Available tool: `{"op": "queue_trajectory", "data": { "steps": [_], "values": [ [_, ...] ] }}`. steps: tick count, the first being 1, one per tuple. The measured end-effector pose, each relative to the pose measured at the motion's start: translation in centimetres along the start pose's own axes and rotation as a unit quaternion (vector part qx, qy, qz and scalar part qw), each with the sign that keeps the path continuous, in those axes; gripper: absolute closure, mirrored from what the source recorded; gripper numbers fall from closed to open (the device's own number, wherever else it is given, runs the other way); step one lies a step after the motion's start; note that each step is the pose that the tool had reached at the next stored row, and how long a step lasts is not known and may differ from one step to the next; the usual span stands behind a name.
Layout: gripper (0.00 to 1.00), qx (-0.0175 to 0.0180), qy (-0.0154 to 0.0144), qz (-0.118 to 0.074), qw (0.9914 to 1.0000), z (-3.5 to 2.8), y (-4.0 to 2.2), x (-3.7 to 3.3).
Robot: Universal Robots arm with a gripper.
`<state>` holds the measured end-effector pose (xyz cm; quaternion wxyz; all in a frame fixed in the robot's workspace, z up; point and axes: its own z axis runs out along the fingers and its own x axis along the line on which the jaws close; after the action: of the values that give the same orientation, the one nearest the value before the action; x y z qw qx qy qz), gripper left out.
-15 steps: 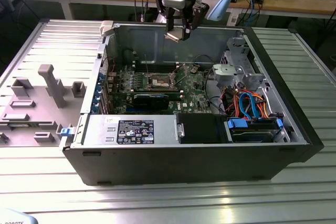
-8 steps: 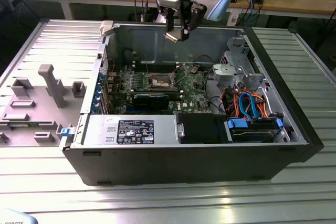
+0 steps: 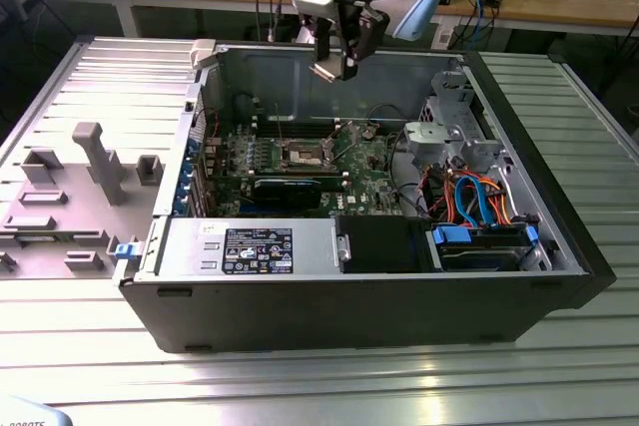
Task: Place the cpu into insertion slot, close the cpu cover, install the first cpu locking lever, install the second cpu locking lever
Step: 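Place the cpu into insertion slot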
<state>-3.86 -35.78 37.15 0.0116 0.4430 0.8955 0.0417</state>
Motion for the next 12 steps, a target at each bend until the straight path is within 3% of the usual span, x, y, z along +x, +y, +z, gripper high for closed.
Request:
{"op": "queue_trajectory", "data": {
  "steps": [6, 12],
  "values": [
    [0.46, -0.0004, -0.0023, 0.027, 0.99963, 0.05, -0.01, 0.0],
    [0.46, -0.0005, -0.0024, 0.028, 0.99962, 0.05, 0.0, 0.0]
  ]
}}
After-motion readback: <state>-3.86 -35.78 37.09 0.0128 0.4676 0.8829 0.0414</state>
